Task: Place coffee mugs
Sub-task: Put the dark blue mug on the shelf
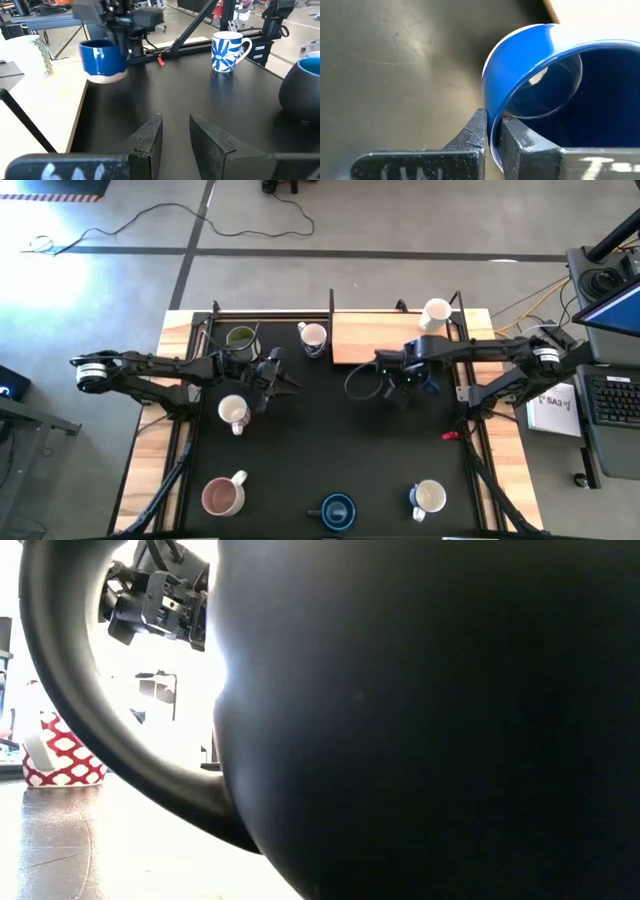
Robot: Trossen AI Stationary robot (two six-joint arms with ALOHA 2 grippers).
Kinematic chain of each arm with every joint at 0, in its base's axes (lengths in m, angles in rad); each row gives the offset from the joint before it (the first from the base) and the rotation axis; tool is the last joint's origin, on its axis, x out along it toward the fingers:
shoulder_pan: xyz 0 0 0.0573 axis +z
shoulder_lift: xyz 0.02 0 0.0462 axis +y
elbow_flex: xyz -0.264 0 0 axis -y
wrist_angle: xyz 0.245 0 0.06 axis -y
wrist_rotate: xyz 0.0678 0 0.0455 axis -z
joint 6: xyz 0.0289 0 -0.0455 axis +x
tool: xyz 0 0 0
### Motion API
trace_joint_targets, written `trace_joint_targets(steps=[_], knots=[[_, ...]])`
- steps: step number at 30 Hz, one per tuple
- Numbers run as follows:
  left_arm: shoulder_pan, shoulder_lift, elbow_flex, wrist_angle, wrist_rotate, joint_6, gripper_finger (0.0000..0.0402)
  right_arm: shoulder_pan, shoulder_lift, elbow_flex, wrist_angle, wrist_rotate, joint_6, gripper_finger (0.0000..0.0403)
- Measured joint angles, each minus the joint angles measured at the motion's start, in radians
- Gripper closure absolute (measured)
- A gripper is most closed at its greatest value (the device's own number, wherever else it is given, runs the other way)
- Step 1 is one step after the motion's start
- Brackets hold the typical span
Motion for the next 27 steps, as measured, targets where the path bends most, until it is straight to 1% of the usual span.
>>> trace_joint_targets(steps=[6, 12, 16, 20, 27], knots=[[0.000, 0.000, 0.000, 0.005, -0.001, 0.000, 0.0322, -0.075, 0.000, 0.017, -0.014, 0.010, -0.249, 0.0389], [0.000, 0.000, 0.000, 0.016, -0.001, 0.000, 0.0322, -0.117, 0.000, 0.016, -0.024, 0.007, -0.471, 0.0390], [0.000, 0.000, 0.000, 0.025, -0.001, 0.000, 0.0322, -0.126, 0.000, 0.016, -0.066, 0.026, -0.580, 0.0390], [0.000, 0.000, 0.000, 0.032, -0.002, 0.001, 0.0322, -0.126, 0.000, 0.015, -0.104, 0.111, -0.683, 0.0390], [0.000, 0.000, 0.000, 0.033, -0.002, 0.002, 0.0322, -0.147, 0.000, 0.012, -0.109, 0.110, -0.826, 0.0390]])
